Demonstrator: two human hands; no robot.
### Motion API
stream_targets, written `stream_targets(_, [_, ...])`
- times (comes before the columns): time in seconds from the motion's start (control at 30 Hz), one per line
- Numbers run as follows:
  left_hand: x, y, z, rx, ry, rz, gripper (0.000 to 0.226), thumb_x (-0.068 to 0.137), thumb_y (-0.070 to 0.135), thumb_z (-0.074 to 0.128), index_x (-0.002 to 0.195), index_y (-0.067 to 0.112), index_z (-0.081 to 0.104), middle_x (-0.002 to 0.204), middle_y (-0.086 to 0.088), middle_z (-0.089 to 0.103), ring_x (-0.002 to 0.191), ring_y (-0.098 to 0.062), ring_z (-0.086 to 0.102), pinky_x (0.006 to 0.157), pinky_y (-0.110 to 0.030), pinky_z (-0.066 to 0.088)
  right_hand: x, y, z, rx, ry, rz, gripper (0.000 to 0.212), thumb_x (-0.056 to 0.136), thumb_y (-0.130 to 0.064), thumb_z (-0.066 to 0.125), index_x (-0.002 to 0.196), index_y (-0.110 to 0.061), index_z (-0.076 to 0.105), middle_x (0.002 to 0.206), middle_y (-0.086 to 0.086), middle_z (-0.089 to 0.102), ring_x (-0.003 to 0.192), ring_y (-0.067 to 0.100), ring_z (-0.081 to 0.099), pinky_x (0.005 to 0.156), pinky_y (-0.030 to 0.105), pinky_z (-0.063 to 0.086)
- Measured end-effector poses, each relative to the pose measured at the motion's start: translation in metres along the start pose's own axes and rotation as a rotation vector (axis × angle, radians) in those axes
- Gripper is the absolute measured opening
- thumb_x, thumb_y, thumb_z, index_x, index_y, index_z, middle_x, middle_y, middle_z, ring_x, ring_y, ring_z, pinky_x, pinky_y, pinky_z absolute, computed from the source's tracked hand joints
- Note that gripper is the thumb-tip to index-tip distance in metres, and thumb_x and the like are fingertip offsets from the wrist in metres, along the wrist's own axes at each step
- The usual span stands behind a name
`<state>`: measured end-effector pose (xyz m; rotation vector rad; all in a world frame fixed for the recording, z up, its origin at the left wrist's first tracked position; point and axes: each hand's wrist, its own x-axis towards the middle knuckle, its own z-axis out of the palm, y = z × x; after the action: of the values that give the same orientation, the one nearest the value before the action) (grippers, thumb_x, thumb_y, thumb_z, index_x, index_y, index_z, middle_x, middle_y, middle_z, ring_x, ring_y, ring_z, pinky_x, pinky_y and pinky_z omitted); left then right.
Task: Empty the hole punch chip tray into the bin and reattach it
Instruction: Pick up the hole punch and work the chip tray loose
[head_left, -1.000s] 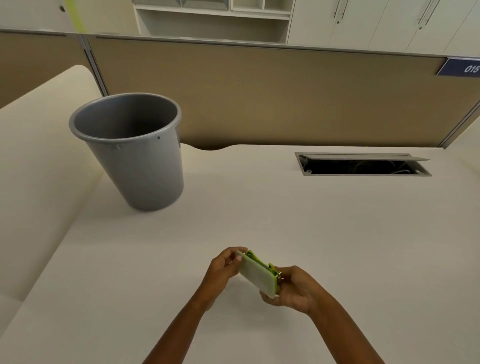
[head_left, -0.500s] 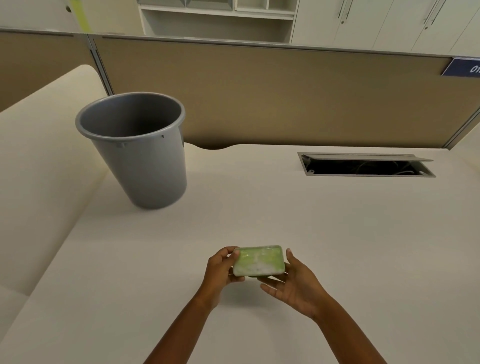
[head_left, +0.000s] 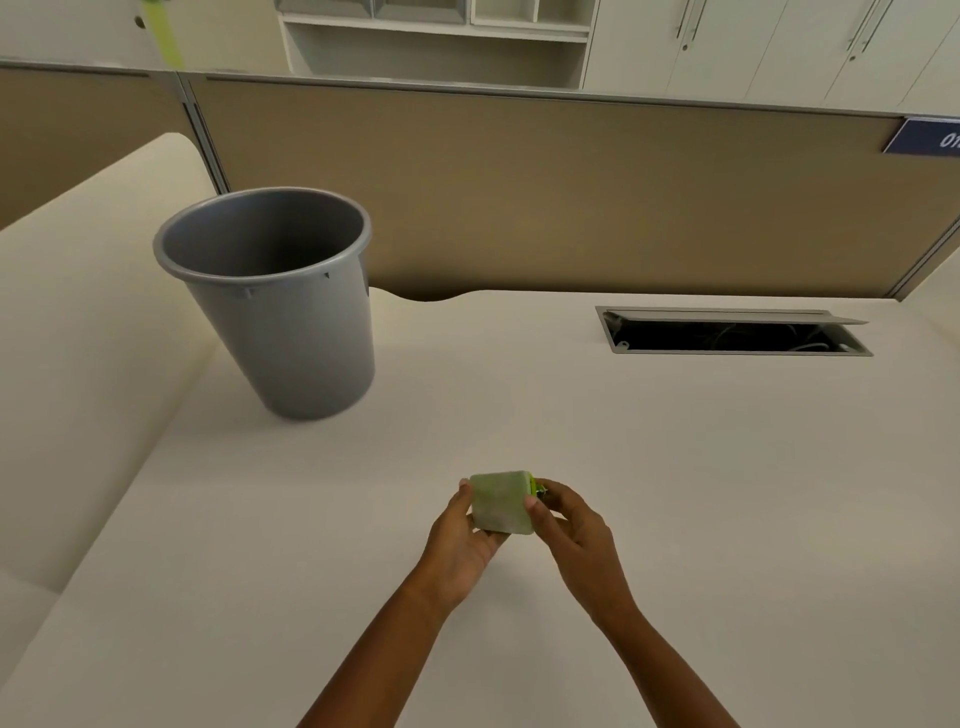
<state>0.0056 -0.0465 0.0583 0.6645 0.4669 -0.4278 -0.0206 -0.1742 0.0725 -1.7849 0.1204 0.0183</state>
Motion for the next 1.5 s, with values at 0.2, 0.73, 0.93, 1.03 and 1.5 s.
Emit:
stream_targets(0.2, [-0.004,0.009,0.006,-0.120,-0.060,-0.149,0.040,0.093,0.046,0.038,0.094,0.012,0.060,0.085,-0.021,0.069,0.082,-0.035,0.064,0.060,-0.041,0.060,-0.007,0.002,-0.002,-0.207,-0.093,-0.174,0.034,0.086,-0.027,0.059,0.119,-0.031,0.051,0.111,-0.019,0.056,0.100,-0.018,0.054,0.082,-0.002,0.043])
stream_targets(0.73, [0.005,0.003,-0.009,-0.024,-0.102,-0.117,0.039,0.095,0.034,0.037,0.096,0.010,0.067,0.083,-0.016,0.076,0.071,-0.029,0.073,0.065,-0.035,0.060,0.001,-0.004,0.006,-0.098,0.076,-0.155,0.023,0.094,-0.014,0.046,0.109,-0.026,0.059,0.107,-0.006,0.063,0.097,-0.008,0.059,0.081,0.006,0.046])
stream_targets(0.93, [0.002,0.001,-0.011,0.207,-0.087,-0.109,0.037,0.095,0.032,0.039,0.099,0.005,0.064,0.078,-0.015,0.076,0.068,-0.026,0.073,0.056,-0.030,0.059,0.023,-0.012,0.003,0.063,0.105,0.212,0.018,0.092,-0.018,0.051,0.098,-0.010,0.066,0.082,0.000,0.064,0.069,0.012,0.060,0.060,0.021,0.047])
stream_targets(1.03, [0.000,-0.002,-0.012,0.239,-0.087,-0.096,0.034,0.094,0.033,0.041,0.100,0.008,0.064,0.077,-0.012,0.077,0.067,-0.025,0.073,0.053,-0.028,0.058,0.026,-0.019,0.005,0.105,0.021,0.298,0.028,0.091,-0.021,0.052,0.068,-0.008,0.062,0.062,0.008,0.056,0.052,0.019,0.052,0.055,0.028,0.045])
stream_targets(1.5, [0.000,-0.003,-0.015,0.215,-0.064,-0.025,0.036,0.095,0.030,0.040,0.117,0.009,0.059,0.075,-0.011,0.076,0.064,-0.023,0.072,0.054,-0.030,0.059,0.032,-0.022,0.002,0.588,-0.075,0.630,0.031,0.092,-0.012,0.048,0.062,-0.006,0.055,0.037,-0.001,0.049,0.034,0.011,0.042,0.037,0.020,0.037])
